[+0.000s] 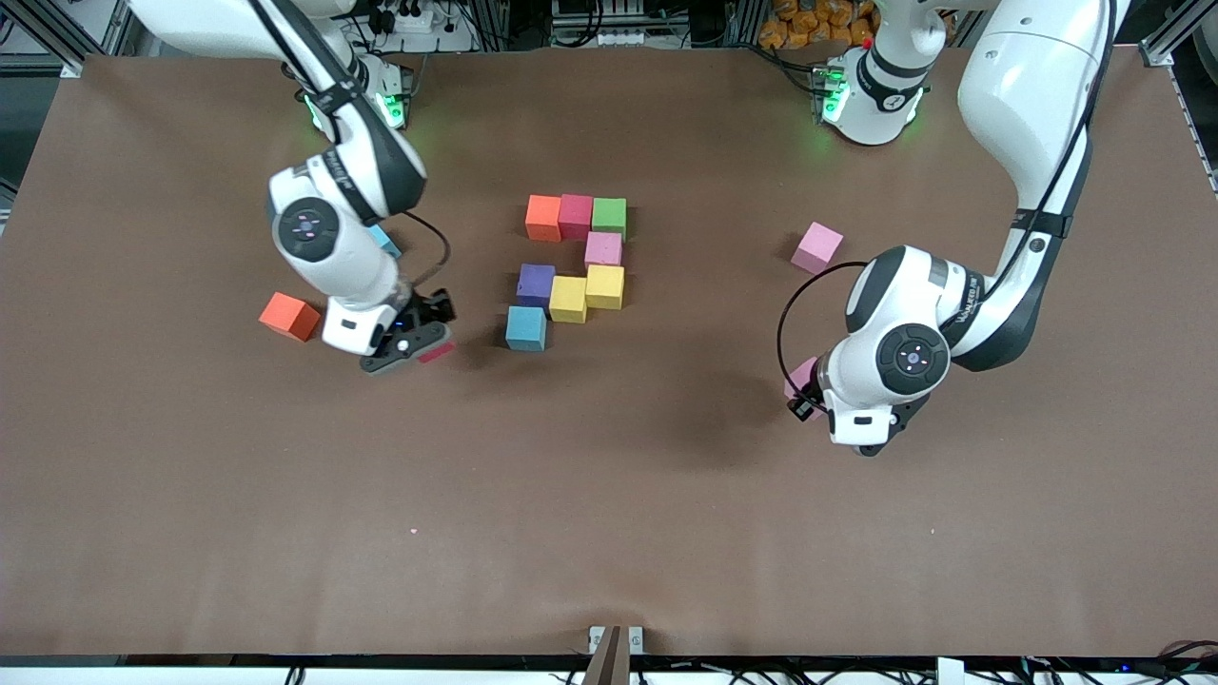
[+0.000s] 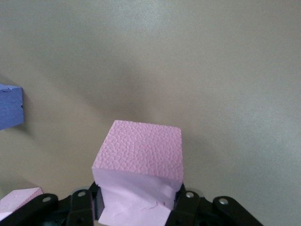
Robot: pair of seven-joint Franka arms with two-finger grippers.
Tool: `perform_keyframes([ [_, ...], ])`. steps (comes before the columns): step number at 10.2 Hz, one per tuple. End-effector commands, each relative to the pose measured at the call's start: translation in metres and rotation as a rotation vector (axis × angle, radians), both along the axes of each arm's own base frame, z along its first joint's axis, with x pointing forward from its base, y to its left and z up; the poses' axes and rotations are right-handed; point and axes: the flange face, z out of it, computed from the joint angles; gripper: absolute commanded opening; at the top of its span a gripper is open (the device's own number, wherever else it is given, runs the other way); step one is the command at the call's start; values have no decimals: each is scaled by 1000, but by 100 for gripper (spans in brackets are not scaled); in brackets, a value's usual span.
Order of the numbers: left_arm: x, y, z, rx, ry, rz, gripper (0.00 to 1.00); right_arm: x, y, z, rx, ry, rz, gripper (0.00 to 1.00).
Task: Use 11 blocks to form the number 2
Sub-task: 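Carry the magenta cube with the right gripper toward the cyan cube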
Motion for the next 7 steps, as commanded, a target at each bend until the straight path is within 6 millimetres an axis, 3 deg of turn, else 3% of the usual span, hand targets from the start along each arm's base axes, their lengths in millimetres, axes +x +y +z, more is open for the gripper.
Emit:
perform_keyframes([
  [1,3,7,1,-1,3,18,18,15,52,-8,43,21,-190,45],
  [3,10,11,-3,-2,-7,20,18,27,80,-14,61,22,-292,45],
  [5,11,9,-2,0,-10,26,18,46,92,-29,51,10,-334,45],
  [7,12,11,5,-5,-18,44,18,48,96,-53,22,5,-336,45],
])
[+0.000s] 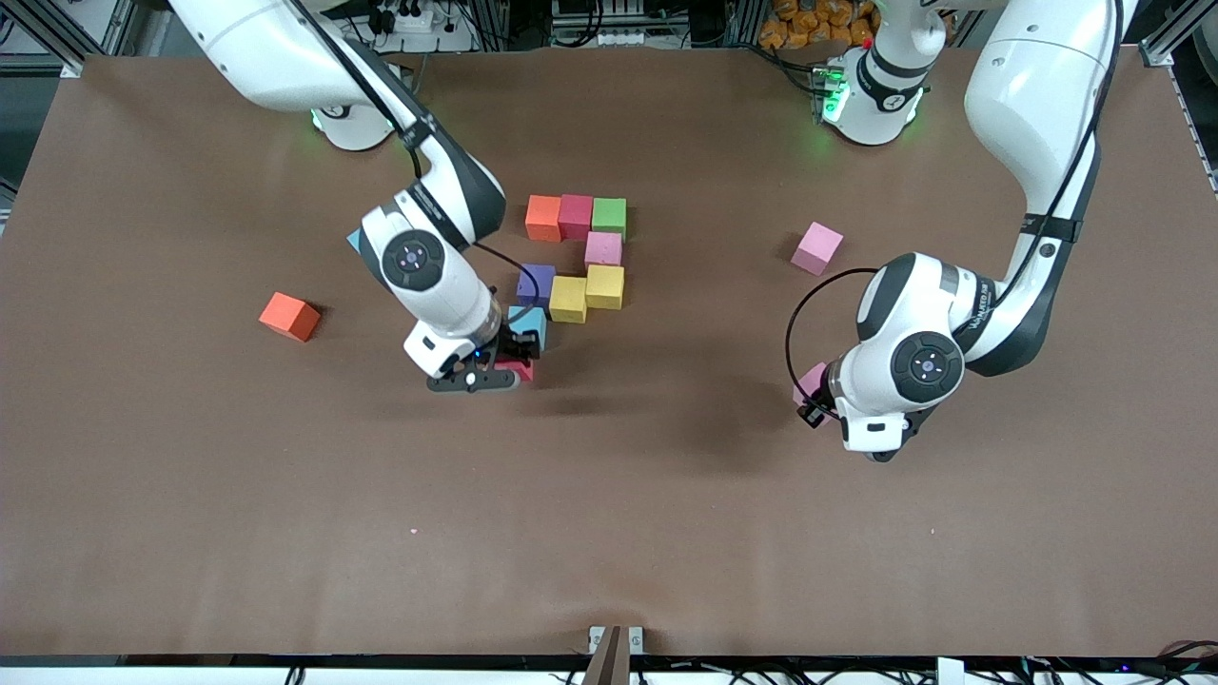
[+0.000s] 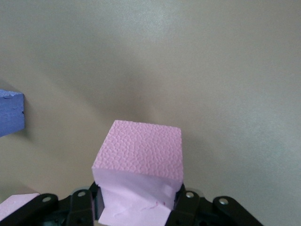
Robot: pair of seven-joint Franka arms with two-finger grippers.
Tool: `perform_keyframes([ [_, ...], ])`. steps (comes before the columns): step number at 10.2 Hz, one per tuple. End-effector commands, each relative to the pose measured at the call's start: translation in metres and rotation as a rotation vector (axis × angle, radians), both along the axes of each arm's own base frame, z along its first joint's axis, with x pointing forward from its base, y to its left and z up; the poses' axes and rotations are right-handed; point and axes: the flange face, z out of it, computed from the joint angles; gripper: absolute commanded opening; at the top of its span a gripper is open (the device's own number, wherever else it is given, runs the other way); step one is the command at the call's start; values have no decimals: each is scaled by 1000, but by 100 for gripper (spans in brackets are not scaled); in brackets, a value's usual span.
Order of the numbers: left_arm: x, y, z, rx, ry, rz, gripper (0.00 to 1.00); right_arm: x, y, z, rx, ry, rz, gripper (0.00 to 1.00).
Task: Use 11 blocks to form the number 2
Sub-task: 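Carry the magenta cube with the right gripper toward the cyan cube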
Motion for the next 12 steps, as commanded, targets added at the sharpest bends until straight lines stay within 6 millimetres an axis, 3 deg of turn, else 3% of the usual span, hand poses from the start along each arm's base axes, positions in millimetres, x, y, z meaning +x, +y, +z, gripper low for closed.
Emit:
perform_keyframes([
  [1,3,-1,6,-4,-9,24,18,4,14,-21,-20,3,-20,45],
  [3,3,-1,2,0,-3,34,18,-5,23,-39,-2,-4,-59,45],
  [5,3,-1,0,-3,1,41,18,-11,28,-43,-7,-2,-48,46],
  [8,3,-1,-1,5,0,101,18,-7,15,-45,-37,-5,-50,45],
  [12,1,-8,-1,24,0,199,18,-9,17,-48,-40,-1,-49,45],
])
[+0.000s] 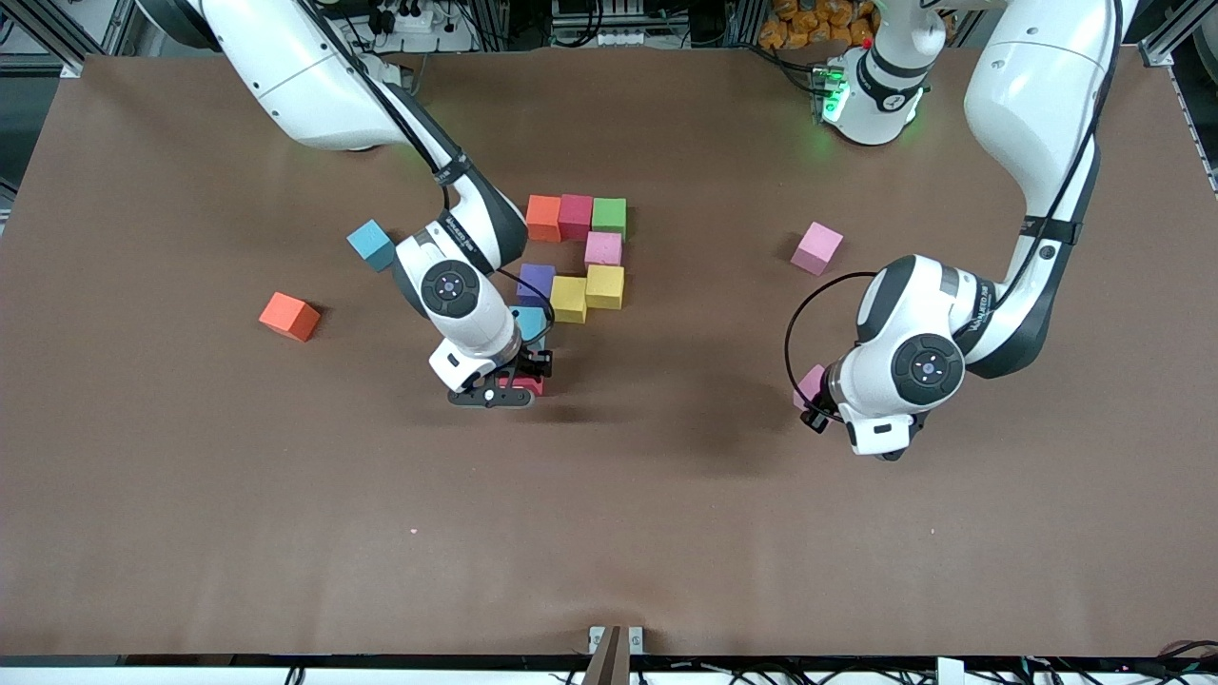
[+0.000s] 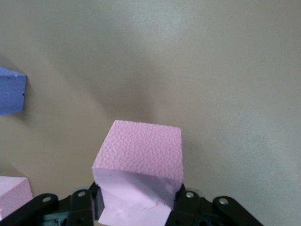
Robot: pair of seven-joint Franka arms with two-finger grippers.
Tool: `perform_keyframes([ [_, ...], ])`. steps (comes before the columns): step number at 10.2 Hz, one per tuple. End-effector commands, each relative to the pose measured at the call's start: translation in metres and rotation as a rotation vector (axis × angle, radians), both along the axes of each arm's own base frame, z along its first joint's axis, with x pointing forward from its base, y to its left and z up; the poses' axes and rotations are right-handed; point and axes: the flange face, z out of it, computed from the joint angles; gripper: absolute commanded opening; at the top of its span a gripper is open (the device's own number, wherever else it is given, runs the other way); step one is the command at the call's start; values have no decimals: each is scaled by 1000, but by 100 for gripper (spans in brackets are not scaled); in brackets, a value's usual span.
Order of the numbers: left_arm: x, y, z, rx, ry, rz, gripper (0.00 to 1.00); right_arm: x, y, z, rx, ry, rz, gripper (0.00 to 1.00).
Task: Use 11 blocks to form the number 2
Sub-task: 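Lower the magenta with the right gripper while the left gripper carries pink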
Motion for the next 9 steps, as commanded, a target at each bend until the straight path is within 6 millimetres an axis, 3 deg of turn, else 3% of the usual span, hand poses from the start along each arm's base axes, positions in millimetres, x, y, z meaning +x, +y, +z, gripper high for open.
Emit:
perform_keyframes([
  [1,-1,-10,-4,0,6,42,18,-12,5,-5,-22,4,8,45],
  [5,-8,-30,-7,10,11,95,18,-17,3,-9,-51,6,10,45],
  [6,-13,-40,-14,18,25,138,18,-17,3,-6,-49,4,9,46],
  [7,-22,-63,-20,33,29,170,18,-17,4,-6,-49,4,7,46],
  [9,-4,-71,-6,-17,-35,245,18,-21,2,-11,-56,15,7,46],
])
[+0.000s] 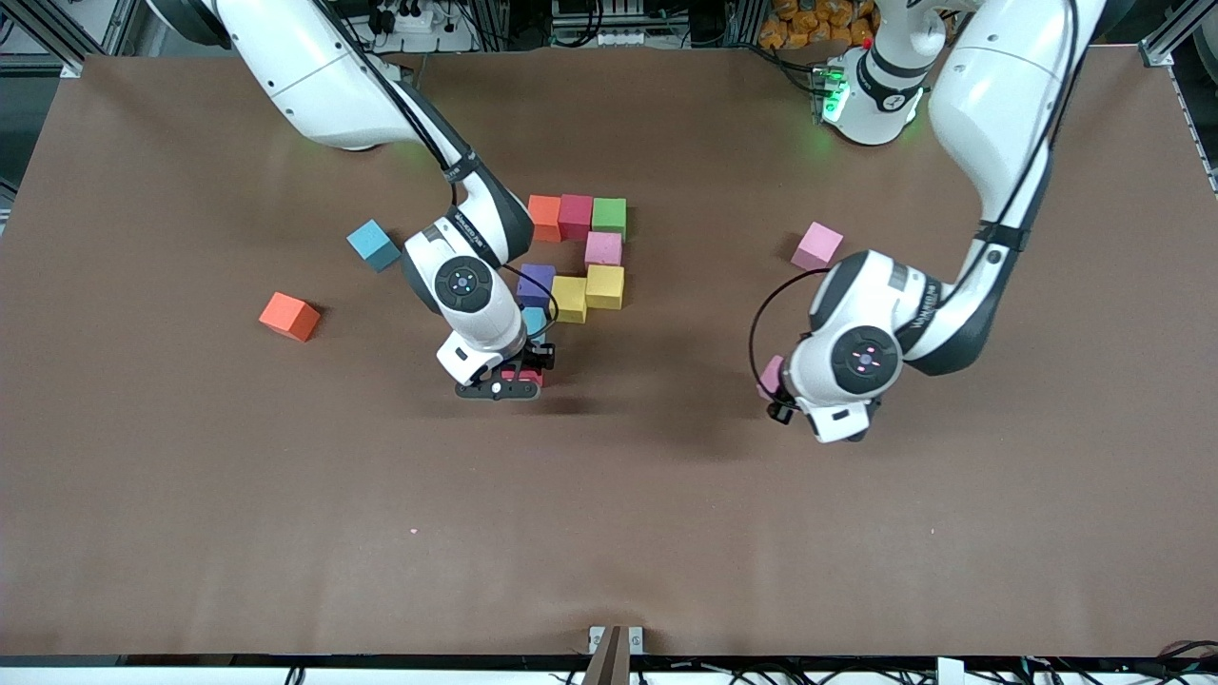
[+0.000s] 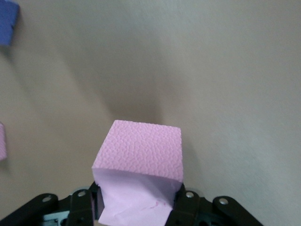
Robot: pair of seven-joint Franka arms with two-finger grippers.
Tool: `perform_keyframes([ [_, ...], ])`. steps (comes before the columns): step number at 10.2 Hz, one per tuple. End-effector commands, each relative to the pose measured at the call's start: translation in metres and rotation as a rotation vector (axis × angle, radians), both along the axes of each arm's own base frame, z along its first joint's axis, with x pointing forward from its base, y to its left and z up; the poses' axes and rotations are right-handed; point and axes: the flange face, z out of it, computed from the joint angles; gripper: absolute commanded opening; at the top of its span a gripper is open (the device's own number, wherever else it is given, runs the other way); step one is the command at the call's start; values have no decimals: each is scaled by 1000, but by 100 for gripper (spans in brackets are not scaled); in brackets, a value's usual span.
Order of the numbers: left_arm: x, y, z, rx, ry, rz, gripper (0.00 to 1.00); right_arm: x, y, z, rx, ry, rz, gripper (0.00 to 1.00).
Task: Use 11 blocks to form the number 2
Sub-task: 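Lower the magenta with the right gripper while the left gripper carries pink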
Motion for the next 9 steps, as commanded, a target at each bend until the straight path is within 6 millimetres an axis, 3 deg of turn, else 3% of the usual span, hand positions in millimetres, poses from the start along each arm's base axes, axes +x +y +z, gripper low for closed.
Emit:
perform_keyframes([
  [1,18,-18,7,-61,-62,78,18,-7,-2,1,-19,2,-16,46],
  [9,22,-66,24,-260,-170,312,18,-12,0,2,-33,22,-31,48],
])
